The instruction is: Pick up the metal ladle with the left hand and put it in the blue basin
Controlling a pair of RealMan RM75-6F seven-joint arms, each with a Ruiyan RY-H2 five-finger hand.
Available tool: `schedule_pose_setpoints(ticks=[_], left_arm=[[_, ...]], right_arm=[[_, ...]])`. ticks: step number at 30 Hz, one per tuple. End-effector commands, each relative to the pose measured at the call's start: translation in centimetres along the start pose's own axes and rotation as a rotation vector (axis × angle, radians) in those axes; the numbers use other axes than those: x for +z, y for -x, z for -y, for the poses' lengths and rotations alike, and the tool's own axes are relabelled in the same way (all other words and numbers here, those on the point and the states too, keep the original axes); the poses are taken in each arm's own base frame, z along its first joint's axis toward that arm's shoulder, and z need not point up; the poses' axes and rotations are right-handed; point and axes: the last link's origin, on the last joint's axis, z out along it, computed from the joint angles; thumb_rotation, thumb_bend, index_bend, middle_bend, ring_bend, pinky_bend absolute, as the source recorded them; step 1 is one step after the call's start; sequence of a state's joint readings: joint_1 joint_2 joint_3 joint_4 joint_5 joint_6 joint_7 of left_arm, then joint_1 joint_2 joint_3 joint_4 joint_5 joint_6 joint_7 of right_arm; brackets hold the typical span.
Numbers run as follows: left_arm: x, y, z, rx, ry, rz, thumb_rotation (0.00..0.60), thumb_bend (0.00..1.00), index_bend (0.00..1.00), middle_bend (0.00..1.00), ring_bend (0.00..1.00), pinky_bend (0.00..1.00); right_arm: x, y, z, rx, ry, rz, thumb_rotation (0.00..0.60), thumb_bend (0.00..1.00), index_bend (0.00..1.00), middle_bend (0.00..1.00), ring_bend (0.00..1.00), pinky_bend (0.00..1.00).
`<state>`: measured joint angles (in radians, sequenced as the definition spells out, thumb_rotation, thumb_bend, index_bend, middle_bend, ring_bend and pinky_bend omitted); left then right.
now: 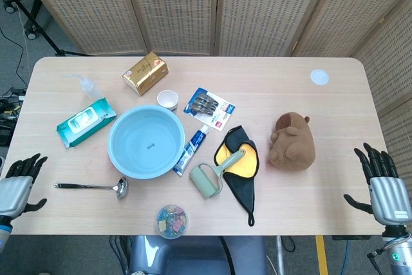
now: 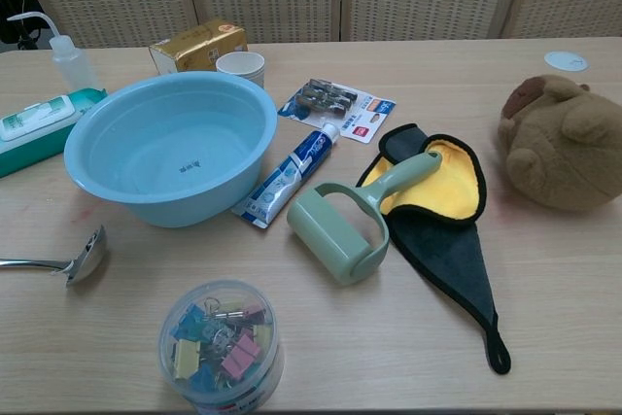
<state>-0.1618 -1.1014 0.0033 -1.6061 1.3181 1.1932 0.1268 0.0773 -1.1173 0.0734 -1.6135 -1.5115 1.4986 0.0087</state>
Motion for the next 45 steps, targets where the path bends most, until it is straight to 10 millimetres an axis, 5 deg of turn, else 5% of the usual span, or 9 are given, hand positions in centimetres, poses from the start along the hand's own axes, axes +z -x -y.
schedule_pose_setpoints(ticks=[1,4,11,29,45], left_arm=[[0.7,0.0,-0.3,0.012,-0.007,-0.018,0.6,0.23,0.05,0.49,0.3,0.22],[1.0,0.1,-0.6,0.03,-0.013,-0.024,0.6,0.23,0.07,0.78,0.61,0.53],[1.5,0.1,-1.5,0.098,-0.006,0.001,0.6,0.23,0.12,0.92,0.77,0.7],[3.9,3.1,-2.4,0.053,-0.03,0.152,0.6,0.26,0.34,0.95,0.81,0.73],[6.9,6.1,-2.5,-0.07,-0.033,0.171,0.6,0.32,0.4,0.95,0.81,0.73]], right_arm=[[0.0,-0.1,0.0,0.003,0.0,-0.001,0.6,0.0,0.0,0.0,0.0,0.0],[0.0,-0.1,0.0,0.006,-0.002,-0.005,0.6,0.0,0.0,0.0,0.0,0.0],[0.0,-0.2,0.0,0.011,-0.001,-0.004,0.6,0.0,0.0,0.0,0.0,0.0],[-0.1,-0.2,0.0,0.03,-0.002,0.006,0.6,0.0,0.0,0.0,0.0,0.0],[0.0,-0.3,-0.1,0.049,0.006,0.016,0.6,0.0,0.0,0.0,0.0,0.0]])
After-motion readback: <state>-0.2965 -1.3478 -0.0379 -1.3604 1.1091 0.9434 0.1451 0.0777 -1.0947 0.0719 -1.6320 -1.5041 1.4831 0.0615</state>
